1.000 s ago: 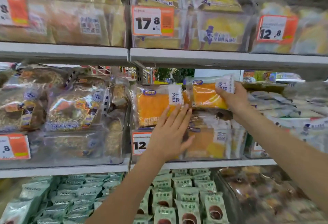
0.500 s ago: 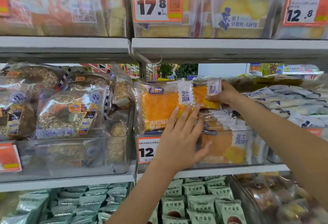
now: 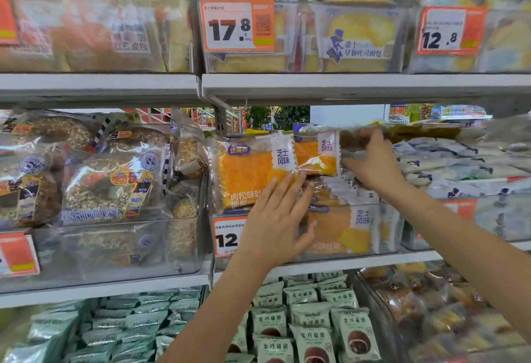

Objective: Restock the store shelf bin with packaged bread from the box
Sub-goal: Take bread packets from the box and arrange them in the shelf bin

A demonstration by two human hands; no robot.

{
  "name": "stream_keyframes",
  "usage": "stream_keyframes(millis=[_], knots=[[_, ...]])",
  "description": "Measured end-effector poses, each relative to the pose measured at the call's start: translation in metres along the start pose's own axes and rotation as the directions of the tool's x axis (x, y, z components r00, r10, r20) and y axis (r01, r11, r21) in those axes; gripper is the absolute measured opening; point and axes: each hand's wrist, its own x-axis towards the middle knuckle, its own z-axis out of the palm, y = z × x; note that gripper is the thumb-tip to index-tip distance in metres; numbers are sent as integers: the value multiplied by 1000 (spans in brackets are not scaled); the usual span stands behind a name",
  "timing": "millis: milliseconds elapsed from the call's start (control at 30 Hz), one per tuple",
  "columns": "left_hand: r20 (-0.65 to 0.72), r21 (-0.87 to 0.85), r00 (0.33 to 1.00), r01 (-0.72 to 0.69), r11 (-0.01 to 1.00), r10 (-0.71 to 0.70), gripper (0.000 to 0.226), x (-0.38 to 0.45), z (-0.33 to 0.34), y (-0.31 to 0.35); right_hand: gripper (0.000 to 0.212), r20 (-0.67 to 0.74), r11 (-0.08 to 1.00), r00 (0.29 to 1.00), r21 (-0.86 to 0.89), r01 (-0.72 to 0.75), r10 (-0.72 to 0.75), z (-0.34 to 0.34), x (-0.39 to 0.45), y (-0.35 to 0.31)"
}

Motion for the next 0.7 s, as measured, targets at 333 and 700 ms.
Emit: stream_keyframes(millis=[333, 700], knots=[[18, -262, 991, -125, 957, 134, 46, -137, -6, 81, 16, -66, 953, 957, 98, 287, -282, -18, -193, 59], [863, -240, 504, 464, 853, -31, 53, -318, -14, 169, 18, 757, 990, 652, -114, 88, 30, 61, -365, 142]])
